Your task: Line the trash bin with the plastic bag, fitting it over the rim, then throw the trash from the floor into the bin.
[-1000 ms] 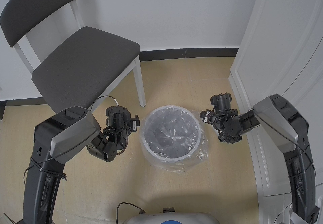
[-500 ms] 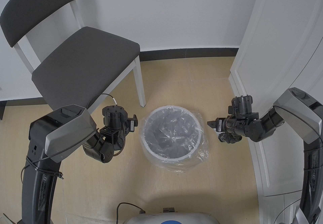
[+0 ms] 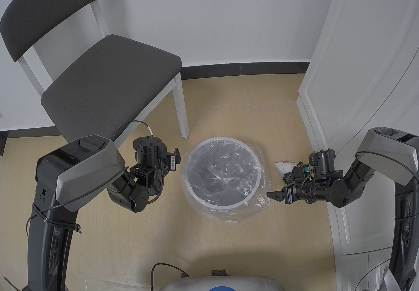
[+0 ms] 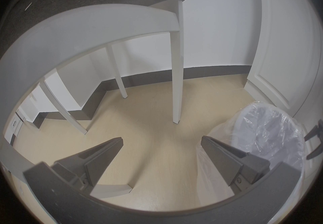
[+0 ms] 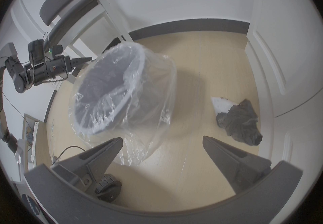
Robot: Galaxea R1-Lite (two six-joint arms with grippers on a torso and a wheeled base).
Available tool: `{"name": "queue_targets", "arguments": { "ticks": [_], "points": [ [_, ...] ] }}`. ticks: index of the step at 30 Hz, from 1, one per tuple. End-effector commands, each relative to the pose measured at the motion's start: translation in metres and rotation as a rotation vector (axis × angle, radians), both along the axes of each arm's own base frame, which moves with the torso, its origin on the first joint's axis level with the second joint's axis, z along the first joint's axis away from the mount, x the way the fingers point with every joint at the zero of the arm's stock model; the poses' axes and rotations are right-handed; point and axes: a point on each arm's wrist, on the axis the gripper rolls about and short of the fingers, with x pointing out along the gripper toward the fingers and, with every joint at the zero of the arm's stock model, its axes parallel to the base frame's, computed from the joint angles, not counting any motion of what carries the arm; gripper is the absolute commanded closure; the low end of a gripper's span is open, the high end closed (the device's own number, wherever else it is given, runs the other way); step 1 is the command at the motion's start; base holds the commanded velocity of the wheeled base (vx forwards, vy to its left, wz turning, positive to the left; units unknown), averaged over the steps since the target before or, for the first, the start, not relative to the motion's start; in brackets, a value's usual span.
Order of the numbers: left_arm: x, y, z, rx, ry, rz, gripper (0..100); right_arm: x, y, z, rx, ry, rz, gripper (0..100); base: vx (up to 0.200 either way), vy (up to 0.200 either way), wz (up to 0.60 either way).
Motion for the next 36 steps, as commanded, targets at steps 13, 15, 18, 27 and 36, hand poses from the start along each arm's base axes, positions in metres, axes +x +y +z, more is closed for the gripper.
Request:
{"name": "queue_targets", "arguments": {
  "ticks": [13, 15, 18, 27, 36],
  "points": [
    [-0.004, -0.005, 0.004, 0.032, -0.058, -0.022, 0, 0.035, 0.038, -0.054, 0.071, 0.051, -0.21, 0, 0.0, 0.0, 0.0],
    [-0.005, -0.006, 0.004, 0.035, -0.065, -0.025, 0, 0.039, 0.04, -0.054, 0.089, 0.046, -0.223, 0, 0.0, 0.0, 0.0],
    [-0.005, -0.008, 0.006, 0.032, -0.072, -0.029, 0, 0.042, 0.049, -0.053, 0.128, 0.05, -0.232, 0, 0.0, 0.0, 0.0],
    [-0.006, -0.009, 0.008, 0.03, -0.076, -0.032, 0, 0.058, 0.064, -0.051, 0.177, 0.006, -0.32, 0, 0.0, 0.0, 0.0],
    [-0.007, -0.009, 0.009, 0.03, -0.086, -0.032, 0, 0.053, 0.056, -0.049, 0.148, 0.019, -0.321, 0, 0.0, 0.0, 0.0]
  ]
}}
